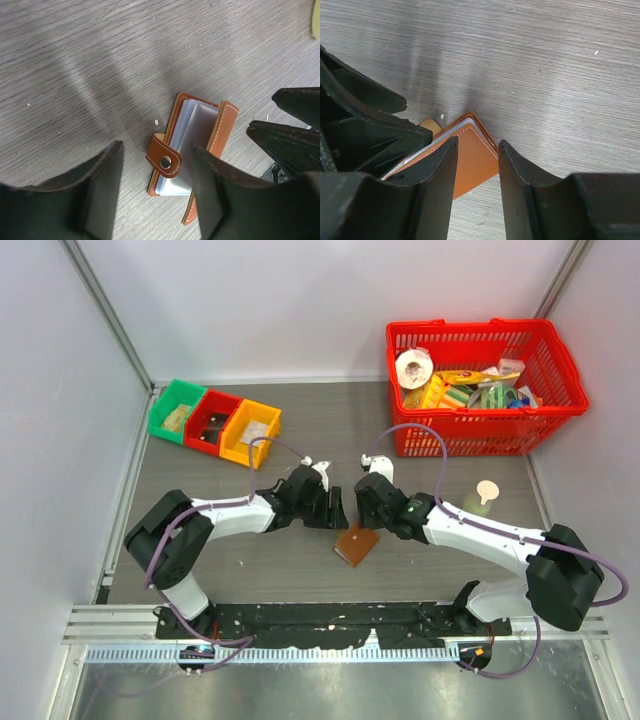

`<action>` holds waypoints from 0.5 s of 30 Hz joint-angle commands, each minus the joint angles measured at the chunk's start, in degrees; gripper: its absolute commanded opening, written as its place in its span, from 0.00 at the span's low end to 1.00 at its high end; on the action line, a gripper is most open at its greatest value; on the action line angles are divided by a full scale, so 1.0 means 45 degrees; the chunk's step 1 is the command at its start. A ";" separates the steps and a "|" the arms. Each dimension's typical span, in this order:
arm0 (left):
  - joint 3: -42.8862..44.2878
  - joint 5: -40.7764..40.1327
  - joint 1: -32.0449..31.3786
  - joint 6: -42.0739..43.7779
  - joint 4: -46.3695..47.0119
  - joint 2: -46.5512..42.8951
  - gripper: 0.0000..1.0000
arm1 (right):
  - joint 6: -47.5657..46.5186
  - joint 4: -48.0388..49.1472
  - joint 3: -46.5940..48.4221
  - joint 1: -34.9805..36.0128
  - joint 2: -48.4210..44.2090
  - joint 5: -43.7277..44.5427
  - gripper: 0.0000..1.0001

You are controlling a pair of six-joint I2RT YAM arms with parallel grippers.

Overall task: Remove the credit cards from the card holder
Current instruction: Open the card holder at the center of the board.

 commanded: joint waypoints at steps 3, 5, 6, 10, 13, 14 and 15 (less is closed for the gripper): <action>0.0615 0.0397 -0.0114 0.1018 -0.0350 0.0226 0.44 | 0.0229 0.0410 0.0037 -0.0082 -0.0514 0.0324 0.43; 0.0615 0.0319 -0.0114 0.1038 -0.0409 0.0226 0.32 | 0.0268 0.0410 0.0057 -0.0082 -0.0514 0.0246 0.43; 0.0596 0.0280 -0.0114 0.1057 -0.0428 0.0168 0.24 | 0.0229 0.0391 0.0076 -0.0082 -0.0495 0.0187 0.44; 0.0323 -0.0460 -0.0114 0.0883 -0.0584 -0.0436 0.00 | 0.0209 0.0391 0.0349 -0.0081 -0.0281 -0.0105 0.51; -0.0261 -0.1689 -0.0114 0.0260 -0.0682 -0.1411 0.00 | 0.0229 0.0391 0.0642 -0.0062 0.0206 -0.0495 0.67; -0.0554 -0.2254 -0.0114 0.0006 -0.0682 -0.1762 0.00 | 0.0248 0.0391 0.0875 -0.0062 0.0305 -0.0593 0.70; -0.0808 -0.2414 -0.0114 -0.0364 -0.0682 -0.2211 0.00 | 0.0306 0.0352 0.0993 -0.0043 0.0557 -0.0749 0.74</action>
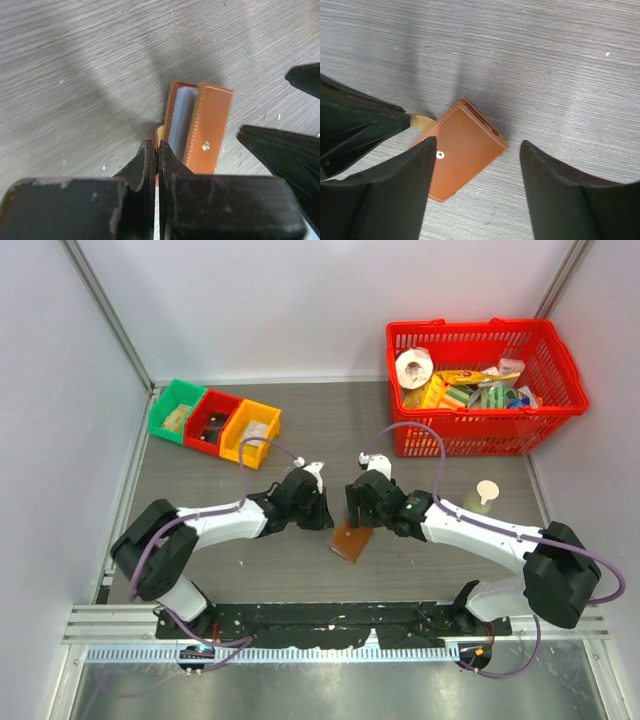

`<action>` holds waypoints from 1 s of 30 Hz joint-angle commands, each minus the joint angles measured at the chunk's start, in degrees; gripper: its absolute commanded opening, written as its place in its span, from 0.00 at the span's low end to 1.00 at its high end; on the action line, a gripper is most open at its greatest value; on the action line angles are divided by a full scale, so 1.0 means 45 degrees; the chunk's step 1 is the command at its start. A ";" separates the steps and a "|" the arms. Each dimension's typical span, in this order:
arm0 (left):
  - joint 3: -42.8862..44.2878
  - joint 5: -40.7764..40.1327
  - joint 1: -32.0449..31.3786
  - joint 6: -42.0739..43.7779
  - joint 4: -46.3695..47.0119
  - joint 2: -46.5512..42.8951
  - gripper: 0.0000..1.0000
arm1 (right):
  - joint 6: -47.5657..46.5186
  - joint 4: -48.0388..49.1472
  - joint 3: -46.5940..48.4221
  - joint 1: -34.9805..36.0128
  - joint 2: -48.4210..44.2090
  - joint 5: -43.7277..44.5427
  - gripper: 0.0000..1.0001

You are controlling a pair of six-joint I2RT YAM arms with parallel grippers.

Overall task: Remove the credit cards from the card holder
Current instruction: Open the card holder at the center of the board.

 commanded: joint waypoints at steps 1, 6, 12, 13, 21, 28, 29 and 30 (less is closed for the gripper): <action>-0.1013 -0.2369 -0.0027 -0.1323 -0.0036 -0.2218 0.00 | 0.0283 0.0352 0.1148 0.0025 0.0632 -0.0488 0.76; -0.1895 -0.3059 -0.0085 -0.2147 -0.0384 -0.4095 0.00 | 0.0537 0.0001 0.2399 0.0337 0.1919 -0.0644 0.83; -0.1623 -0.3216 -0.0164 -0.1992 -0.1129 -0.5112 0.00 | 0.0732 0.0039 0.3689 0.0572 0.2801 -0.0957 0.83; -0.1487 -0.3235 -0.0144 -0.1914 -0.1265 -0.5190 0.00 | 0.0713 0.0078 0.3710 0.0572 0.2937 -0.0957 0.83; -0.1270 -0.3450 -0.0164 -0.1718 -0.1618 -0.5211 0.00 | 0.0712 -0.0020 0.2774 0.0319 0.2822 -0.0138 0.75; -0.1310 -0.3567 -0.0144 -0.1698 -0.2066 -0.5620 0.00 | 0.0635 0.0857 0.0686 -0.0364 0.2431 -0.0098 0.49; -0.1309 -0.3645 -0.0144 -0.1659 -0.2145 -0.5717 0.00 | 0.0596 0.0976 0.0509 -0.0404 0.2411 -0.0214 0.46; -0.1309 -0.3723 -0.0163 -0.1640 -0.2242 -0.5834 0.00 | 0.0479 0.1441 0.0139 -0.0462 0.2333 -0.0293 0.45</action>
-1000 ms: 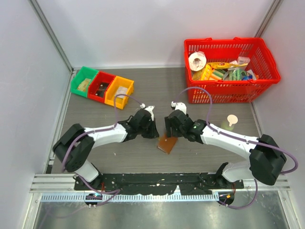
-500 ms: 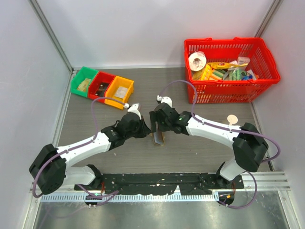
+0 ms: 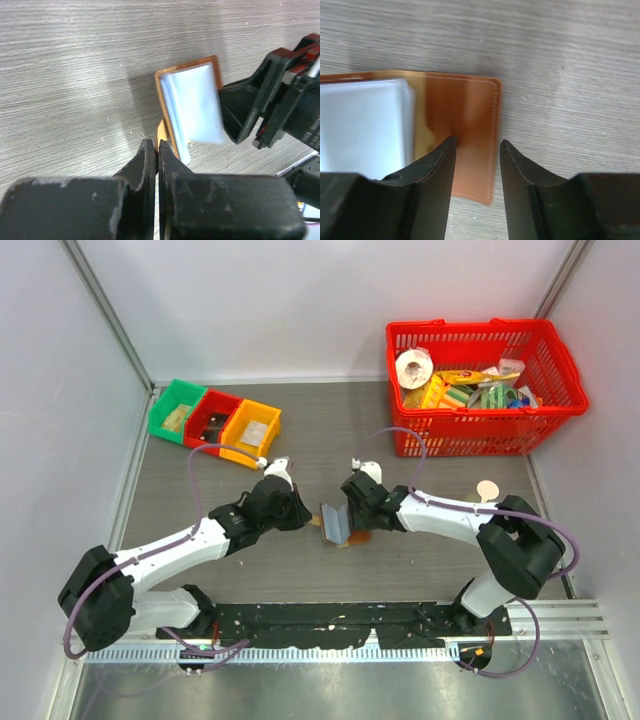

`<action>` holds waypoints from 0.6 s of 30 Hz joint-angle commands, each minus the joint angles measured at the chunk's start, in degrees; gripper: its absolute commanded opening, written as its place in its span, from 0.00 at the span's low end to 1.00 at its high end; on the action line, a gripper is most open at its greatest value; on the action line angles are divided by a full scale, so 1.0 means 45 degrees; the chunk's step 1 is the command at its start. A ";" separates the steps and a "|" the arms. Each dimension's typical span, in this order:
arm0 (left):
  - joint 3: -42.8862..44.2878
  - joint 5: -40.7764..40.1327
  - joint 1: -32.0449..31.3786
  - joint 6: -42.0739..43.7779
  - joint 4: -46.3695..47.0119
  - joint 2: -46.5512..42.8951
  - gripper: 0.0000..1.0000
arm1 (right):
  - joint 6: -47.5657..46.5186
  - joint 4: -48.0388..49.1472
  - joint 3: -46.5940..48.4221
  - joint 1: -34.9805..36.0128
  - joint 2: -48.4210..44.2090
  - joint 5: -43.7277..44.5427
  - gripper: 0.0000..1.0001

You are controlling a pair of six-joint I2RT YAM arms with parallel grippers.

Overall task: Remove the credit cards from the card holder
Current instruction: Open the card holder at the center of the board.

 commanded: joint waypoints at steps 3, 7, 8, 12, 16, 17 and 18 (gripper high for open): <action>0.0502 -0.0542 -0.0061 0.0333 -0.0388 -0.0819 0.00 | -0.0266 0.2172 -0.1440 -0.0274 -0.0635 -0.0513 0.45; 0.0737 -0.0523 -0.0042 0.0411 -0.0681 -0.0487 0.00 | -0.0247 0.2877 -0.1929 -0.0254 -0.0342 -0.0711 0.45; 0.0698 -0.0542 -0.0042 0.0373 -0.0720 -0.0429 0.00 | -0.0227 0.2994 -0.1988 -0.0273 -0.0342 -0.0691 0.45; 0.0308 -0.0796 -0.0042 0.0216 -0.0798 -0.0701 0.00 | -0.0305 0.2840 -0.2086 -0.0273 -0.0808 -0.0497 0.47; 0.0288 -0.0699 -0.0042 0.0255 -0.0974 -0.0877 0.00 | -0.0676 0.2060 -0.1560 -0.0274 -0.1531 -0.0320 0.55; 0.0346 -0.0660 -0.0042 0.0274 -0.0975 -0.0916 0.00 | -0.0773 0.1922 -0.1327 -0.0274 -0.1707 -0.0301 0.57; 0.0385 -0.0660 -0.0042 0.0313 -0.1013 -0.0897 0.00 | -0.0793 0.1708 -0.1208 -0.0274 -0.1980 -0.0301 0.60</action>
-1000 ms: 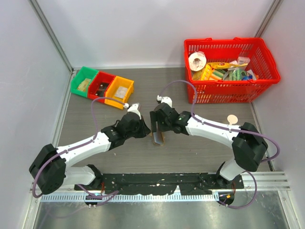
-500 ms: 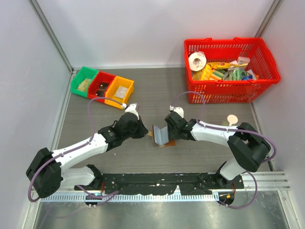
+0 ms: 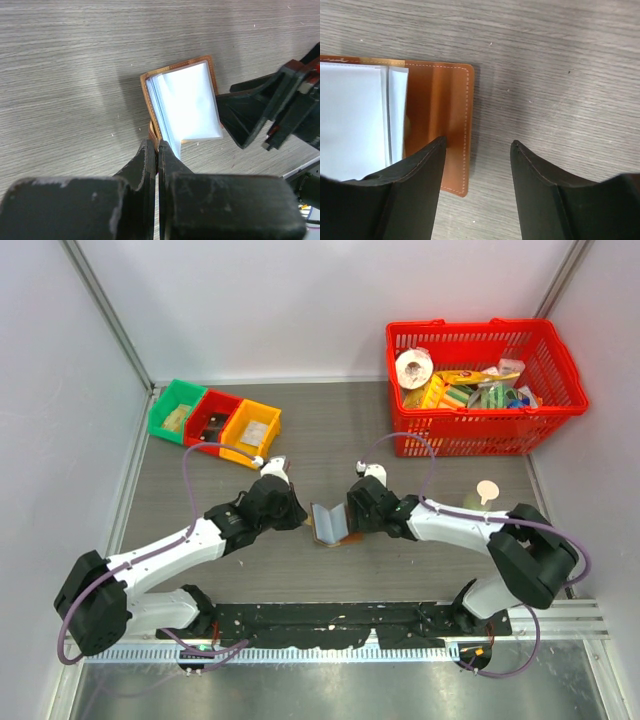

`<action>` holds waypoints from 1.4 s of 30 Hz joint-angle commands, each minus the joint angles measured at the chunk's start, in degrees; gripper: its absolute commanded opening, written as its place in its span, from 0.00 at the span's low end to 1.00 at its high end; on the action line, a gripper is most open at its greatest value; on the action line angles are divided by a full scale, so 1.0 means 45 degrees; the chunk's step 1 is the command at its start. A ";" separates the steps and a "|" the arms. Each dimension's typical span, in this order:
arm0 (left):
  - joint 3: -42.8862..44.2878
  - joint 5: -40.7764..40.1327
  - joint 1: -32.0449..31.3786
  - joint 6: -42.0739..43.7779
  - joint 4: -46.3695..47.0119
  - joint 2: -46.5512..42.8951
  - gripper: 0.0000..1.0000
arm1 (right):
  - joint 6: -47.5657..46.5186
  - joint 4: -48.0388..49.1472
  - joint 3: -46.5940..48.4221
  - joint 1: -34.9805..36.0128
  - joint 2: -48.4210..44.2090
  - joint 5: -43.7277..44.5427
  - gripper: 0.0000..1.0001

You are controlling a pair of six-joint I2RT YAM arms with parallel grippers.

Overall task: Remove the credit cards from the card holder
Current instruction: Open the card holder at the center of the board.

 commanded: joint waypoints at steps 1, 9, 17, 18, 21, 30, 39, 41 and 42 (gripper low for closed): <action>0.0230 -0.0213 -0.0042 0.0173 -0.0173 -0.0348 0.00 | -0.0439 -0.0562 0.0968 0.0027 -0.1457 0.0210 0.62; 0.0640 -0.0115 -0.0042 0.0271 -0.0252 -0.0172 0.00 | -0.0635 0.0176 0.1830 0.0067 -0.2475 -0.1837 0.43; 0.0719 -0.0095 -0.0042 0.0251 -0.0330 -0.0153 0.00 | -0.0400 0.1895 0.1518 0.0067 -0.1265 -0.4125 0.26; 0.0700 -0.0134 -0.0061 0.0232 -0.0369 -0.0172 0.00 | -0.0362 0.2033 0.1363 0.0067 -0.1032 -0.4107 0.25; 0.0602 -0.0329 -0.0042 0.0212 -0.0466 -0.0289 0.00 | -0.0303 0.2171 0.1069 0.0008 -0.0659 -0.3795 0.25; -0.1114 -0.1110 -0.0042 -0.0587 -0.0331 -0.0718 0.00 | 0.0224 0.3654 -0.0805 -0.0851 0.0590 -0.4282 0.25; -0.2836 -0.1874 -0.0023 -0.1409 0.0392 -0.0291 0.12 | 0.0518 0.4242 -0.1510 -0.1125 0.0865 -0.4537 0.25; -0.2680 -0.1873 -0.0023 -0.1448 0.0335 -0.0250 0.24 | 0.0498 0.4222 -0.1529 -0.1144 0.0807 -0.4595 0.25; -0.2525 -0.1912 -0.0023 -0.1429 0.0257 -0.0270 0.29 | 0.0460 0.4222 -0.1491 -0.1106 0.0768 -0.4615 0.25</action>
